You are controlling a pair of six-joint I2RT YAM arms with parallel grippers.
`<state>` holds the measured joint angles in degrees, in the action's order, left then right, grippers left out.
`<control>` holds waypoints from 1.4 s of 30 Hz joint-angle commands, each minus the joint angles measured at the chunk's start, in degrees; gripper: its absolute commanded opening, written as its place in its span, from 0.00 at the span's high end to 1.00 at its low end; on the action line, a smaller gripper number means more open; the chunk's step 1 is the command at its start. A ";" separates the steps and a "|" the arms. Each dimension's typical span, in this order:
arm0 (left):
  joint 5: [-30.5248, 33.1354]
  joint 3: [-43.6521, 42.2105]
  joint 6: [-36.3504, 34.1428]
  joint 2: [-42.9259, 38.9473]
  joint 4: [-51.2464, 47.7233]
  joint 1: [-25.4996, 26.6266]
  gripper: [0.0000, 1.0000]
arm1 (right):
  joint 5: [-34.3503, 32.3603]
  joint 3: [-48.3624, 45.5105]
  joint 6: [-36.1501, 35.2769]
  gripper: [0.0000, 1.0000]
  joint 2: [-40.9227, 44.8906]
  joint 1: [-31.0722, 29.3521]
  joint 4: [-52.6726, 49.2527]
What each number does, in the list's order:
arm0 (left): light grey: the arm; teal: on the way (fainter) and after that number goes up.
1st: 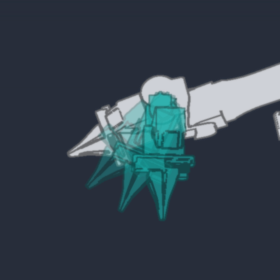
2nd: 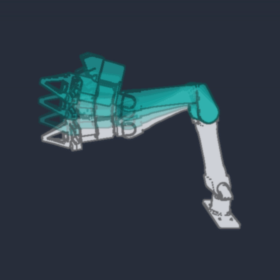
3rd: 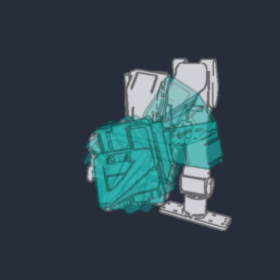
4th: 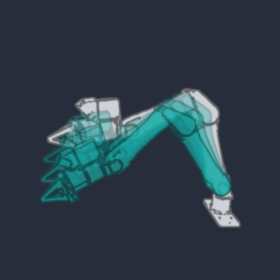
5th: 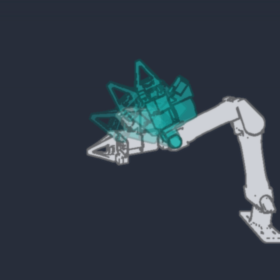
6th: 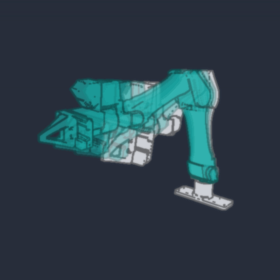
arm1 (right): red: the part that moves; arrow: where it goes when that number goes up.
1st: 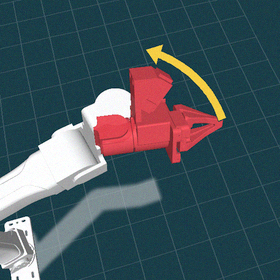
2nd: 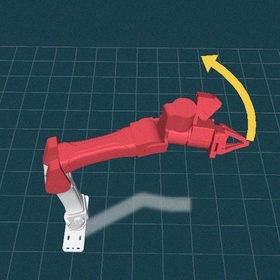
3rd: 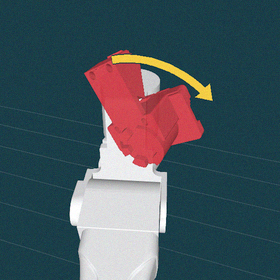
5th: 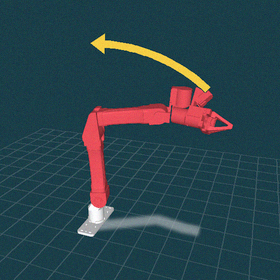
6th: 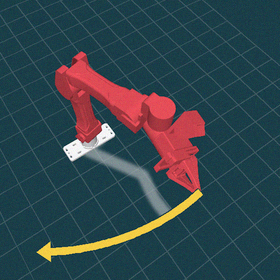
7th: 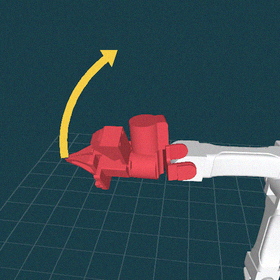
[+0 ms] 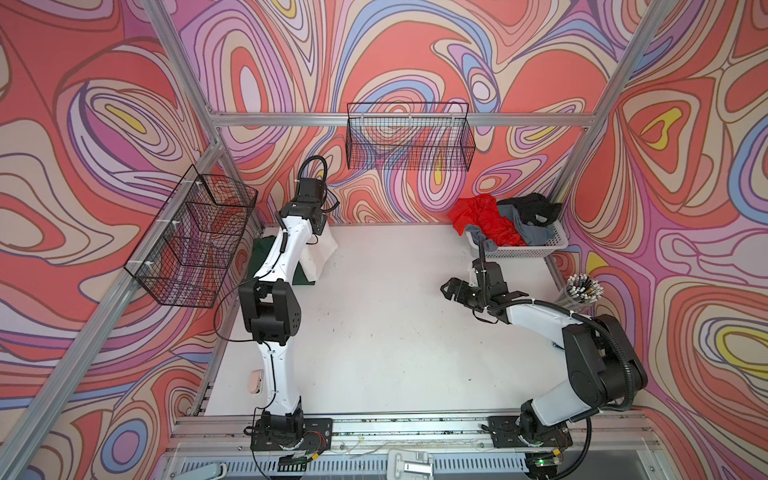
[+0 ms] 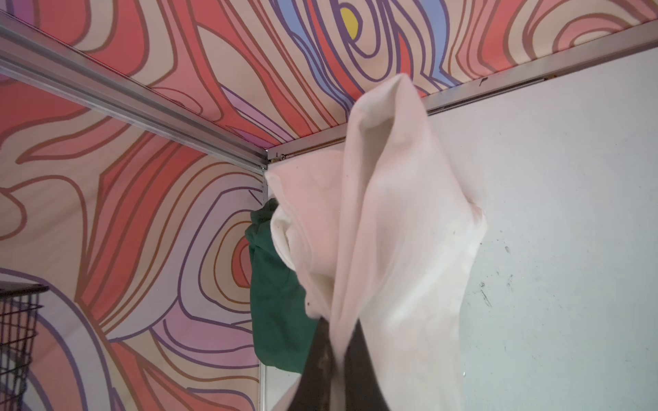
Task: Fold and stack the t-shirts
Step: 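Carry the white shirt toward the green shirt with the left gripper while the right withdraws, then lower the white shirt onto the green shirt and open the left gripper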
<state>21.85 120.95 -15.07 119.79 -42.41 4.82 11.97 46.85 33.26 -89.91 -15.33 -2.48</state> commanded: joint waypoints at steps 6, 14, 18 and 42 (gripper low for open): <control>-1.46 1.49 -3.05 -0.24 2.60 -4.78 1.00 | 0.77 -1.37 -0.32 0.02 -1.06 0.17 0.33; 0.36 -0.08 -3.32 -0.56 3.92 -7.09 1.00 | 0.73 -1.58 -0.13 0.02 -1.13 0.19 0.52; 4.76 -2.74 -3.91 -0.91 6.07 -7.52 1.00 | 1.02 -1.41 0.03 0.02 -1.80 0.22 0.77; 19.54 -7.67 -0.51 2.51 8.49 -10.80 0.19 | 1.86 -1.05 -0.03 0.02 -2.64 0.20 0.66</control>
<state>37.06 112.77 -16.27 120.81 -35.03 -5.63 13.56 45.80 33.30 -91.81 -15.33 -2.15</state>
